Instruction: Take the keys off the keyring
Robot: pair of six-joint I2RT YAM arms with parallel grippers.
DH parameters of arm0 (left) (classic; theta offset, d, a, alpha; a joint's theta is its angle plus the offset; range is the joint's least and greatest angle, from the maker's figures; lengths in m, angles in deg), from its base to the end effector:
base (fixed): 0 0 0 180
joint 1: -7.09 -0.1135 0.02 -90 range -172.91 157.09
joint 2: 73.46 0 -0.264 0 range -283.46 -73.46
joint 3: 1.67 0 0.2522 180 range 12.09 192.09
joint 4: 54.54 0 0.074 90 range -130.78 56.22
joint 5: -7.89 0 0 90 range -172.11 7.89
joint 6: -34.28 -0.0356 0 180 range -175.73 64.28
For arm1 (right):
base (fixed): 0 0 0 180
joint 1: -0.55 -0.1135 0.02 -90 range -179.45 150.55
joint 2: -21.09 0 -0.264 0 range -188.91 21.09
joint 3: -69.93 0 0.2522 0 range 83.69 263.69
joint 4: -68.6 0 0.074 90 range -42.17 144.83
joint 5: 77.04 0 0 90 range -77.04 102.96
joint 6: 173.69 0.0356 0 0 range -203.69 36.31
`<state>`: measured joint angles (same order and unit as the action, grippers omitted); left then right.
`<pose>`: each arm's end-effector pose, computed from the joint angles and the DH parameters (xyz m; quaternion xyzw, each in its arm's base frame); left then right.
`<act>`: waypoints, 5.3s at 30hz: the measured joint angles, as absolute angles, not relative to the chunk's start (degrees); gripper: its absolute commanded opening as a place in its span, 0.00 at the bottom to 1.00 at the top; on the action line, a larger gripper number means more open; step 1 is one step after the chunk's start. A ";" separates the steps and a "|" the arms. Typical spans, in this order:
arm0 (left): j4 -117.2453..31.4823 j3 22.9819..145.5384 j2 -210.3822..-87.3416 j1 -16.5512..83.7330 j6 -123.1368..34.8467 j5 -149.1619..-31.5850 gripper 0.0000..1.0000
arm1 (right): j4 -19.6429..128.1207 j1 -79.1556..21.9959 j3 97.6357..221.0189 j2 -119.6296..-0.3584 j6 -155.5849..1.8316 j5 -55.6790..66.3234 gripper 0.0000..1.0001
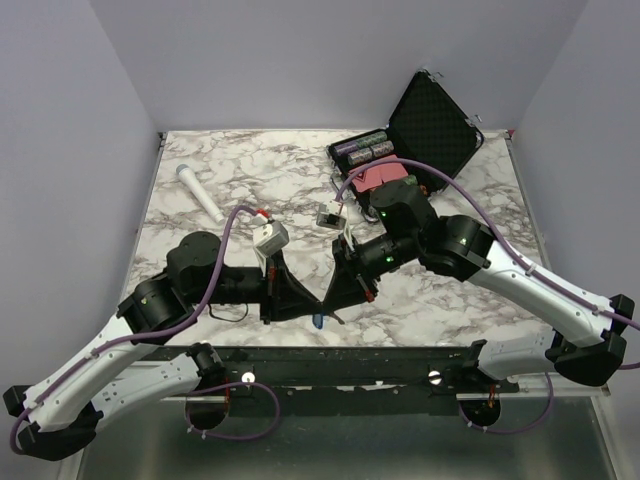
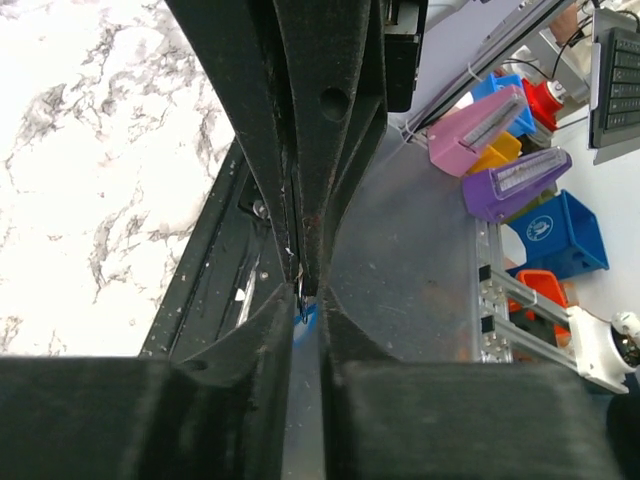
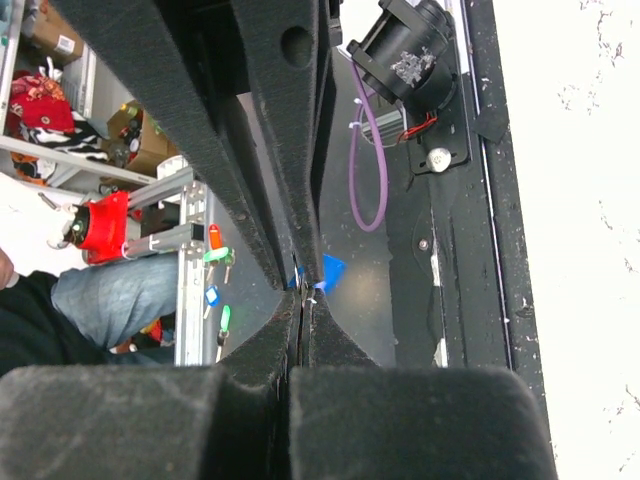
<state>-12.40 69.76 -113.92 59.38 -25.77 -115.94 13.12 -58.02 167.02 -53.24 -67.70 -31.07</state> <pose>0.0681 -0.1205 0.3945 0.3244 0.6894 -0.5688 0.3098 0.1171 0.2391 0.4114 -0.4628 0.6929 0.5309 0.1543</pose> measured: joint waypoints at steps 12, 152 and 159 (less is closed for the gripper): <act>-12.33 71.75 -114.10 59.47 -25.44 -115.94 0.25 | 12.20 -58.26 167.70 -52.63 -68.31 -31.33 0.01; -27.91 70.44 -108.74 62.36 -11.50 -95.81 0.00 | 52.31 -58.37 152.40 -40.10 -45.91 -15.81 0.25; -27.91 70.44 -108.74 62.40 -11.50 -95.81 0.00 | 52.66 -58.37 152.33 -40.10 -45.91 -15.77 0.17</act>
<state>-27.91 70.44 -108.74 62.40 -11.50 -95.81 52.66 -58.37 152.33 -40.10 -45.91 -15.77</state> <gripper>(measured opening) 0.007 0.236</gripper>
